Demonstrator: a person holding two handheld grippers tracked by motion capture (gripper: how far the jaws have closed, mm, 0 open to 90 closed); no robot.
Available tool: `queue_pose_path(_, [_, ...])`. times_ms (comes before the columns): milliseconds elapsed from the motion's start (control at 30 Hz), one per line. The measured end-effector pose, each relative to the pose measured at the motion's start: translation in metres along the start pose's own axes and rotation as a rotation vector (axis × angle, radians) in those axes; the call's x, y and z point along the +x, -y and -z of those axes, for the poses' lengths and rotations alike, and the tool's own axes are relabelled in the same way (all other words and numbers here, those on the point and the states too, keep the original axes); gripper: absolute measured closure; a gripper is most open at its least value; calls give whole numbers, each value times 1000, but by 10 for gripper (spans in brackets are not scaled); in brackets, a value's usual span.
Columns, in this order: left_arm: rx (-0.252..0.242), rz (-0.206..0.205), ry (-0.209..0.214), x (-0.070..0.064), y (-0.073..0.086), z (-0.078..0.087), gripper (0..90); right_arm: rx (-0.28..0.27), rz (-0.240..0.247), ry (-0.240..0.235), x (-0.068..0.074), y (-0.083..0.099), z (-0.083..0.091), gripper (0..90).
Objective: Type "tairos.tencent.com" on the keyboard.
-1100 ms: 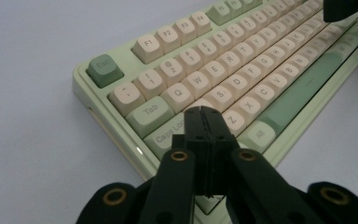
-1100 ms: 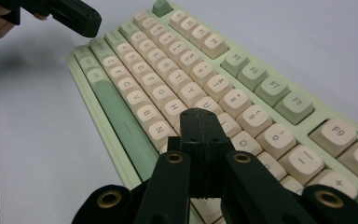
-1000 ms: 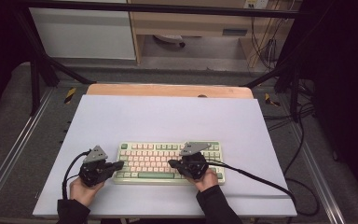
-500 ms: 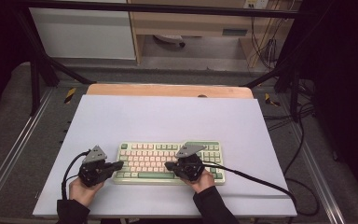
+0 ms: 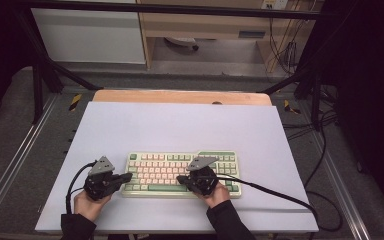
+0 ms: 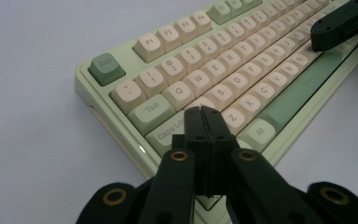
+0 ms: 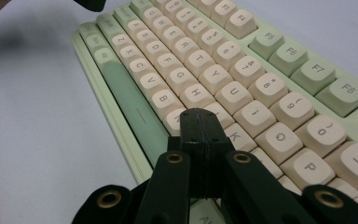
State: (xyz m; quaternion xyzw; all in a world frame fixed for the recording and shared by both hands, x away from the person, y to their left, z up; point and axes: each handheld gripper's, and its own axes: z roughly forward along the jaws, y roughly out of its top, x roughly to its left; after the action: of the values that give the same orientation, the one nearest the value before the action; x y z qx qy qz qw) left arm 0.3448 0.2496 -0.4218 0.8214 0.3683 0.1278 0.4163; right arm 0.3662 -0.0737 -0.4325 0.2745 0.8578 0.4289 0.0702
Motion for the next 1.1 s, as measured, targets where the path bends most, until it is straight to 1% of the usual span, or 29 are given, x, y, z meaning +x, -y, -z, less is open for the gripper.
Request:
queue_pose_path(133, [0,1,0,0,0,0,900,-2,-1,-5,0,1,-1,900])
queue_pose_path(233, [1,1,1,0,0,0,900,15,11,3,0,2,-3,900])
queue_pose_path(300, [2,1,1,0,0,0,900,8,12,3,1,2,-3,900])
queue_pose_path(400, [0,-1,1,0,0,0,900,11,9,9,0,2,-1,900])
queue_pose_path(433, [0,1,0,0,0,0,900,2,4,8,1,1,0,900])
queue_pose_path(500, [0,1,2,0,0,0,900,-15,4,9,1,-1,4,900])
queue_pose_path(733, [-2,1,-1,1,1,2,900,-49,3,39,-5,-9,24,900])
queue_pose_path(867, [-5,2,-3,2,1,3,900,-70,-11,57,-13,-8,37,900])
queue_pose_path(933, [-6,0,-4,2,1,4,900,-83,-34,58,-17,-5,44,900])
queue_pose_path(967, [-6,-1,-4,2,1,4,895,-88,-37,66,-19,-3,47,889])
queue_pose_path(1000, [-7,-2,-5,2,1,4,879,-92,-41,75,-21,-2,50,840])
queue_pose_path(1033, [-8,-1,-9,2,2,4,858,-91,-50,86,-23,0,52,808])
queue_pose_path(1067, [-9,-2,-11,2,2,4,829,-88,-59,97,-26,2,55,797])
queue_pose_path(1100, [-10,-1,-16,2,2,4,797,-83,-61,98,-27,3,57,771])
